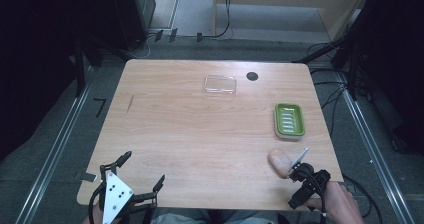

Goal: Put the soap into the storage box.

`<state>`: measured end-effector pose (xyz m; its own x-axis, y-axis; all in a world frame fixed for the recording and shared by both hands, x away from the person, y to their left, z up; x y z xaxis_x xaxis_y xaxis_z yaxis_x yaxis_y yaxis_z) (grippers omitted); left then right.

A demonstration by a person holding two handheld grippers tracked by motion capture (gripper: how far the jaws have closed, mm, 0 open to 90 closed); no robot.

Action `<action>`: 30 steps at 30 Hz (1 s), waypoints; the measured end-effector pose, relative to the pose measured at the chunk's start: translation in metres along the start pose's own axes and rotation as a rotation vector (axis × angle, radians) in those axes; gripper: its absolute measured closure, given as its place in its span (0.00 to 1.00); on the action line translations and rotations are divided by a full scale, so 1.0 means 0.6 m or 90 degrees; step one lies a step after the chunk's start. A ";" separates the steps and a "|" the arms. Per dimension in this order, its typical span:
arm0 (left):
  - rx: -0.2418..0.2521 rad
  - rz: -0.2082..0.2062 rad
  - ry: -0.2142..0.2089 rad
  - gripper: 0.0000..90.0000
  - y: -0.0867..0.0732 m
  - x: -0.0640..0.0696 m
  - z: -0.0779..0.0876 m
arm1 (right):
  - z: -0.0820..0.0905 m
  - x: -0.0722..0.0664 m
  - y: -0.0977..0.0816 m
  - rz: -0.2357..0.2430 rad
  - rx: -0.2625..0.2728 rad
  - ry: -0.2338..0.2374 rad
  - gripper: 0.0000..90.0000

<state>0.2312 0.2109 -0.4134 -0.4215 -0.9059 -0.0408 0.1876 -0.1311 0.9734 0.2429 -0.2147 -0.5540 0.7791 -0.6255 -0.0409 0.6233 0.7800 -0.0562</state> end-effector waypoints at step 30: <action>-0.001 0.001 -0.002 0.00 0.000 0.001 -0.001 | 0.045 0.002 0.046 0.029 0.004 -0.026 0.00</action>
<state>0.2317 0.2099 -0.4136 -0.4240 -0.9048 -0.0392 0.1888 -0.1306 0.9733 0.2627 -0.1936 -0.5288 0.8084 -0.5887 -0.0027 0.5879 0.8075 -0.0492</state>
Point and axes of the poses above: each handheld gripper's, and its own axes: z roughly backward along the jaws, y roughly out of its top, x roughly to its right, the point moved 9 cm from there along -z, roughly forward along the jaws, and after that the axes turned 15 degrees about z, right-handed, at the moved point
